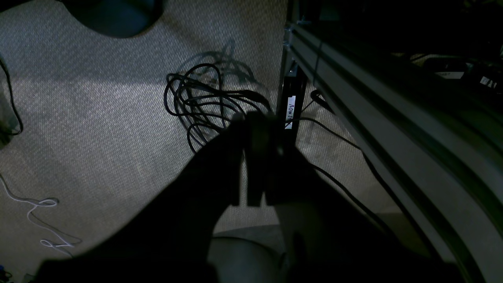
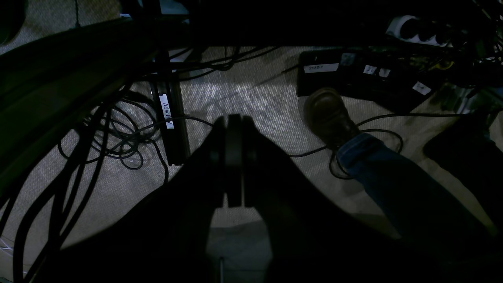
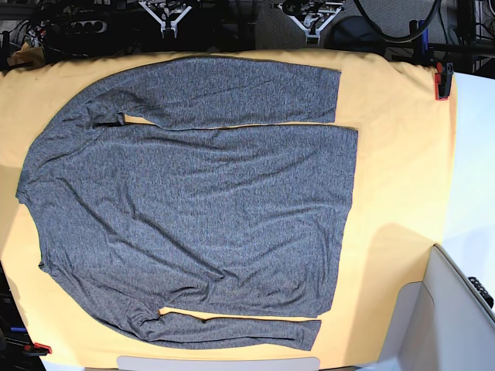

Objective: Fold the T-shirt properly
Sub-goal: 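Move both grippers out from rest toward the shirt's shoulder corners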

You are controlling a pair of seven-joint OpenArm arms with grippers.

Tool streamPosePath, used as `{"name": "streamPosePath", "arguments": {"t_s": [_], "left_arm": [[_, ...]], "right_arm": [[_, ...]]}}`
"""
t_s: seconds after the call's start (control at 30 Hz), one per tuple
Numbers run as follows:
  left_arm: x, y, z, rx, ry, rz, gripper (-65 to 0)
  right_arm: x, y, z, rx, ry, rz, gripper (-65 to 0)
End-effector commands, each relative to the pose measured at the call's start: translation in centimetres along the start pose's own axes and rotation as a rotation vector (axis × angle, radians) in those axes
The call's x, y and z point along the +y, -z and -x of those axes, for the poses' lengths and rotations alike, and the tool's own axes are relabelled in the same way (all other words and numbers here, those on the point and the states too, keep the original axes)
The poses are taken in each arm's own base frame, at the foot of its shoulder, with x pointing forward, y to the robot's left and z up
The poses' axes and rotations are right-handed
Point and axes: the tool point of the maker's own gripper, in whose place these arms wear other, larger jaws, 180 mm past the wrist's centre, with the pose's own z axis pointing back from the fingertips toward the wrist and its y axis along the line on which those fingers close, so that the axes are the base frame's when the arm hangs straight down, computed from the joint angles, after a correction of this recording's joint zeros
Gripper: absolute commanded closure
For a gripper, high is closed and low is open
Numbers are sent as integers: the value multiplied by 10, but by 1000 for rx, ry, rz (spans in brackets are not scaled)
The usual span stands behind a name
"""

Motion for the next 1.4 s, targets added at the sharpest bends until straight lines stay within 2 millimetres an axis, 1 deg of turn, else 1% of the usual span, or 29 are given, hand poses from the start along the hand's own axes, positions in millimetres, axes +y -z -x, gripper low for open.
{"name": "streamPosePath", "arguments": {"t_s": [0.0,0.5,0.53,0.57,0.6,0.63,0.67,0.7,0.77,0.83,0.87,0.9,0.97,1.03,1.13,1.2,1.27,1.3,1.33,1.37], "left_arm": [[0,0,-1,-10,5,5,-4],[0,0,-1,-10,5,5,-4],[0,0,-1,-10,5,5,-3],[1,0,-7,-25,2,2,-3],[1,0,-13,-42,3,3,-3],[4,-1,-13,-52,7,-2,-3],[7,-2,-7,-55,4,-7,-3],[10,-4,-5,-69,4,-12,-3],[18,-8,-10,-117,9,-27,-2],[33,-14,-3,-122,12,-49,-2],[38,-17,3,-115,13,-58,-2],[41,-21,4,-118,14,-64,-2],[44,-30,-1,-141,16,-72,-2],[47,-40,6,-143,20,-77,-2],[49,-60,-2,-189,30,-83,-2],[51,-77,-1,-221,37,-88,-2],[56,-98,-10,-271,51,-100,-2],[58,-111,-15,-297,61,-105,-2],[58,-120,-13,-303,64,-107,-2],[59,-130,-18,-325,70,-110,-2]], "right_arm": [[1,0,-1,-11,5,-5,-2],[1,0,-2,-12,5,-5,0],[1,-1,3,-6,4,-5,0],[0,-1,8,2,4,-3,0],[-1,-1,8,-4,3,-1,0],[-2,-2,9,-9,3,1,0],[-3,-4,13,-17,2,4,0],[-7,-5,16,-26,0,9,0],[-24,-10,18,-55,-10,36,0],[-31,-16,22,-82,-17,48,0],[-39,-20,22,-99,-24,60,0],[-47,-25,21,-120,-33,72,0],[-59,-35,24,-151,-51,90,0],[-64,-47,24,-190,-65,96,0],[-75,-68,19,-256,-96,111,0],[-75,-85,15,-299,-111,108,0],[-81,-104,12,-344,-140,115,0],[-81,-114,9,-367,-151,113,0],[-80,-123,9,-381,-159,110,0],[-81,-133,7,-400,-161,112,0]]}}
